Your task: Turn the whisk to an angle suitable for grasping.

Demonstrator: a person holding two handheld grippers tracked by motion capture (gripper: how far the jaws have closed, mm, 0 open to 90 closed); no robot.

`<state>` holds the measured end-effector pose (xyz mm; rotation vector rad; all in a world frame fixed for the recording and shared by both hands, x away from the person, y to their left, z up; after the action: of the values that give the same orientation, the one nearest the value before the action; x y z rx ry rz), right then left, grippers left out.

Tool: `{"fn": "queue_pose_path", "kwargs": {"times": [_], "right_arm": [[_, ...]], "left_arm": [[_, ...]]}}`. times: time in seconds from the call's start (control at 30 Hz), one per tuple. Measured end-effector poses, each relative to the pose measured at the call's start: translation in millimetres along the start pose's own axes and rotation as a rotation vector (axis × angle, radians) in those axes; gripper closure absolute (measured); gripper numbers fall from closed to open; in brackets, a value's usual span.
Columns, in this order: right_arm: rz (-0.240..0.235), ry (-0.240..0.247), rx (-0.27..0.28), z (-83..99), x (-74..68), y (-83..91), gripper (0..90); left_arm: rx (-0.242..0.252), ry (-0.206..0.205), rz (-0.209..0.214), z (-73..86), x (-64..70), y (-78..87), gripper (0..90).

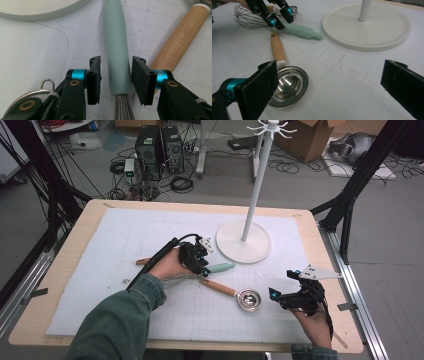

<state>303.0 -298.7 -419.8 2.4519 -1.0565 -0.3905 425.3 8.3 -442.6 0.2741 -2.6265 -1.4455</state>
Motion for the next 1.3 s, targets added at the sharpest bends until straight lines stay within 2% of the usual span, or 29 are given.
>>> {"fn": "queue_pose_path", "kwargs": {"times": [0.23,0.5,0.77,0.9,0.97,1.13,1.3], "right_arm": [[-0.001,-0.004,0.000,-0.1,-0.5,0.9,0.5],[-0.001,-0.001,0.002,0.0,-0.1,1.3,0.5],[-0.002,0.001,0.000,-0.3,-1.2,0.3,0.5],[-0.002,0.000,0.001,-0.1,-1.0,0.3,0.5],[-0.002,-0.001,0.001,-0.1,-0.9,0.3,0.5],[-0.003,0.004,-0.001,-0.4,-1.3,-0.4,0.5],[-0.004,0.002,-0.005,-0.2,-1.0,-2.8,0.5]], "left_arm": [[-0.025,0.002,0.004,-2.7,2.0,-6.2,65.2],[-0.057,0.007,-0.004,-1.8,2.2,-10.7,66.4],[-0.076,0.044,-0.009,-2.7,2.0,-10.9,68.6],[-0.089,0.025,-0.022,-3.3,2.8,-10.1,69.1],[-0.094,0.029,-0.027,-3.0,3.4,-9.4,69.1],[-0.085,0.023,-0.032,-4.2,5.1,-6.1,69.2],[-0.053,0.032,-0.036,-4.4,6.9,2.4,69.3]]}}
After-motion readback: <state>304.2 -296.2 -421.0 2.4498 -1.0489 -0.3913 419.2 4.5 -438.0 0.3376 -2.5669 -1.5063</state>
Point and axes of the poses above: each handheld gripper's, and its own axes: y roughly backward along the jaws, z roughly out of its underside, x roughly to its right, the point moved 4 cm from there along -y, roughly forward along the jaws, and after that the axes turned 1 degree about y, right-handed, at the moved point
